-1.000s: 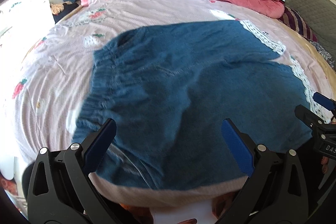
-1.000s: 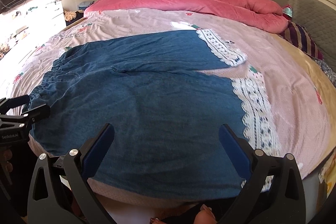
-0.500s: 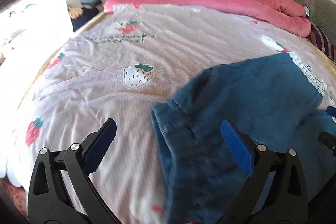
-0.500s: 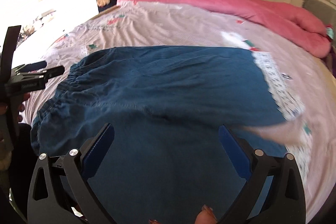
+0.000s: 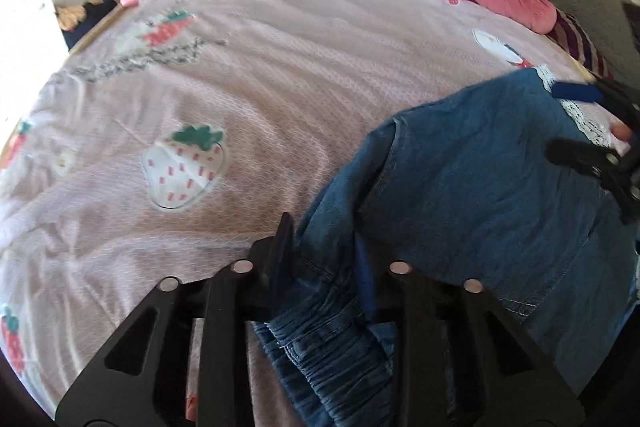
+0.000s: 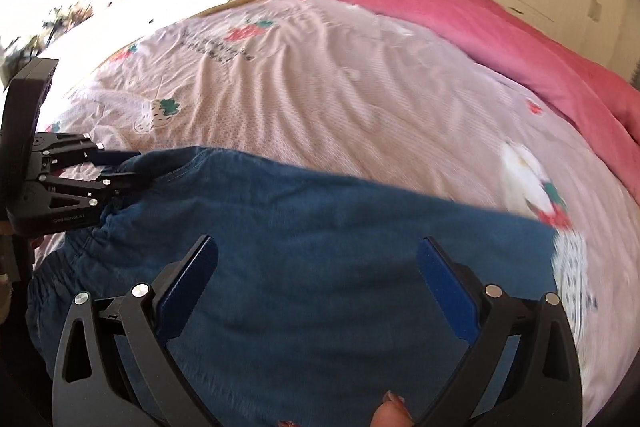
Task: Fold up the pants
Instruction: 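Grasp the blue denim pants at the elastic waistband with both grippers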
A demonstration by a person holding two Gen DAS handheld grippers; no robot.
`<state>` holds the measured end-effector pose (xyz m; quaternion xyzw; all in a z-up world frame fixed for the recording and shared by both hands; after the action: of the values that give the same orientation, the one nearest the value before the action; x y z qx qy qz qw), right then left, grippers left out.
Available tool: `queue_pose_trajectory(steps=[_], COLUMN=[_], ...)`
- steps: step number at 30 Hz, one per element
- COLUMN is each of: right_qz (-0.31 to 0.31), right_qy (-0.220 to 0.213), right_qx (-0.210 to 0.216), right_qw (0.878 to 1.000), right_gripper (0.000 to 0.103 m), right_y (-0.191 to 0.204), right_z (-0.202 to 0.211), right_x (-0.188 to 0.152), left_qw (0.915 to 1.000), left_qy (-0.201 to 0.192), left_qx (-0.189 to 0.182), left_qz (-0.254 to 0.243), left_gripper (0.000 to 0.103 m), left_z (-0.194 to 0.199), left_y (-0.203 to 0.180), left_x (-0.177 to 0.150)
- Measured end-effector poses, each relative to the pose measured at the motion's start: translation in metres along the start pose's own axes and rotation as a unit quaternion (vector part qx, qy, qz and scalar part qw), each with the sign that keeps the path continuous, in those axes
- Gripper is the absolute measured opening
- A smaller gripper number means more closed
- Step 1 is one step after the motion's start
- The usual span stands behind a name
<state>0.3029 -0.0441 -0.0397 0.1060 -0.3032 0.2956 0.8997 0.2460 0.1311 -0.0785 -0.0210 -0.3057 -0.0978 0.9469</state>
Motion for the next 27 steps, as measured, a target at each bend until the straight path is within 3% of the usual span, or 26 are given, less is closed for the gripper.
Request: queue_pose_trajectory(steps=[3,7,10,13,15,17,22,27], right_qz=[0.035,0.088,0.133,0.168,0.172,0.170,0.137,0.093], right_qy=[0.016,0.033,0.038,0.048,0.063,0.073,0.033,-0.033], right_qx=[-0.005,-0.010,-0.015,0.011,0.039,0.055,0.058,0.072], right_qw=[0.999,0.996,0.990,0.985,0.982,0.981,0.988,0.993], right_gripper=[0.099,0.099,0.099,0.094,0.031,0.012,0.007,0.007], right_y=[0.006,0.016,0.024,0.035,0.044,0.050,0.051,0.056], right_z=[-0.018,-0.039,-0.050,-0.058,-0.062,-0.060,-0.020,0.057], right_x=[0.009,0.022,0.032,0.034,0.032,0.027,0.013,-0.009], left_qw=[0.9998,0.9974,0.9963,0.9949,0.9943,0.9941,0.9923,0.9857], left_qy=[-0.011,-0.071,-0.085,-0.100,-0.104,-0.107,-0.123,-0.167], left_qx=[-0.015,-0.012,-0.008,-0.009,-0.017,-0.014,-0.010,-0.002], left_qz=[0.000,0.004,-0.003,-0.011,-0.011,-0.014,-0.010,-0.024], left_gripper=[0.007,0.005,0.005,0.005,0.005,0.005,0.005,0.005], left_z=[0.005,0.034,0.044,0.052,0.056,0.058,0.071,0.105], left_y=[-0.001,0.001,-0.003,-0.008,-0.012,-0.014,-0.013,-0.028], left_x=[0.000,0.007,0.007,0.007,0.006,0.003,-0.001,-0.005])
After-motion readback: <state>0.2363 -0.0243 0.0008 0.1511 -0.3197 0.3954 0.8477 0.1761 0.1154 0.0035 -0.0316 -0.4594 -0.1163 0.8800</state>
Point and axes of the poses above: each gripper's, at about its wrist camera, not at the fingertips, and z roughly against the way its jaws point, y to its left, x to its top, the point moved 6 cm from there along -z, roughly the way its jaws point, and after that the axes turned 6 degrees about -z, right-handed, at the moved point
